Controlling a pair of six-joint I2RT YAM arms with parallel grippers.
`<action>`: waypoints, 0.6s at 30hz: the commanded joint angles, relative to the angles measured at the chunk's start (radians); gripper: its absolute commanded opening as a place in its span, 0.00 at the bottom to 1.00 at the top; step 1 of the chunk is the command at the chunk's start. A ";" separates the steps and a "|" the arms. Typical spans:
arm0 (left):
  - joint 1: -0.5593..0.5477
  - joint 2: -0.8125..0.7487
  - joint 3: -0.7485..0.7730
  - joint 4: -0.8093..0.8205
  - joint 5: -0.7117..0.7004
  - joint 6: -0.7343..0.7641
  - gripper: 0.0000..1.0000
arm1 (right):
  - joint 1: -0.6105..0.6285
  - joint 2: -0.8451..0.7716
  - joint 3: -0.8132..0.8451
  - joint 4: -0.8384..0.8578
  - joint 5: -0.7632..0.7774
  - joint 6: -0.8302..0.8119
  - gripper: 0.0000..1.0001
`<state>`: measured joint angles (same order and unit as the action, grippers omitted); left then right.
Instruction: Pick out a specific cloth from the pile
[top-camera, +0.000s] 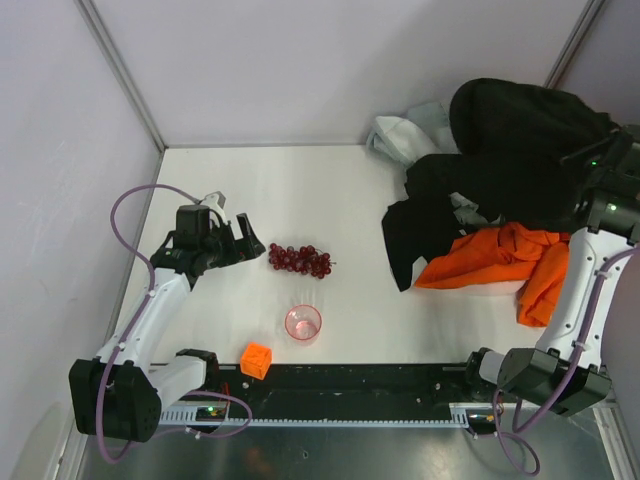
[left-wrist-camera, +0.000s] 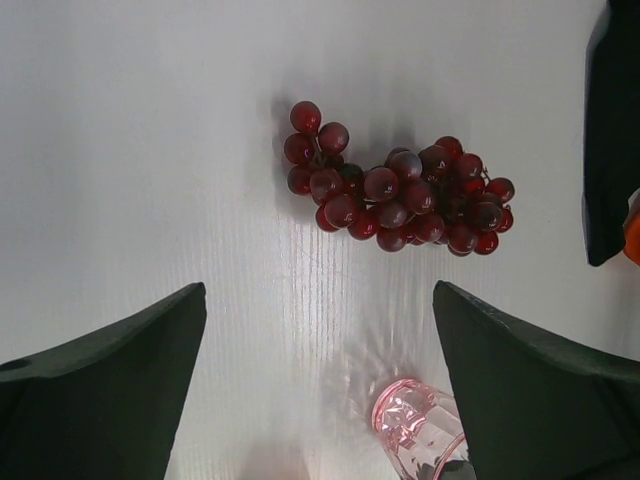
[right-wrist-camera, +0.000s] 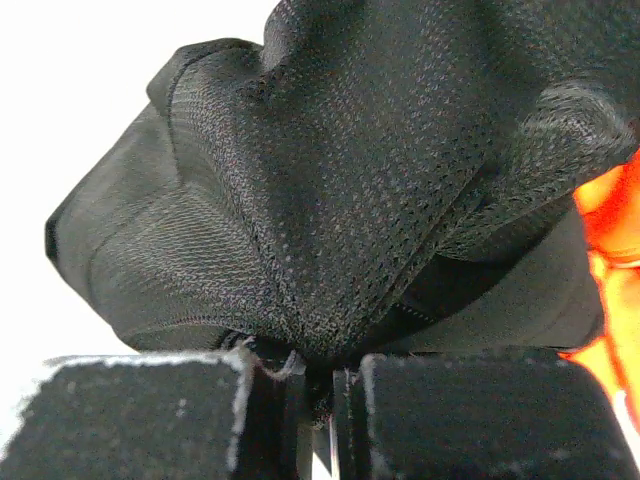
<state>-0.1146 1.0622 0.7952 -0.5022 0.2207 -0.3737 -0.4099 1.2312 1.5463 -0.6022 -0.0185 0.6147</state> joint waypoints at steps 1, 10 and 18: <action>0.006 0.001 0.038 0.018 0.034 0.012 1.00 | -0.076 -0.036 0.102 0.019 0.203 -0.074 0.00; 0.007 0.004 0.037 0.019 0.043 0.012 1.00 | -0.101 -0.044 -0.064 0.026 0.175 -0.054 0.00; 0.007 0.004 0.035 0.021 0.053 0.009 1.00 | -0.060 0.031 -0.349 0.041 0.119 -0.090 0.00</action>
<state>-0.1146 1.0679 0.7952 -0.5007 0.2417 -0.3737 -0.4984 1.2171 1.2831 -0.6079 0.0921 0.5690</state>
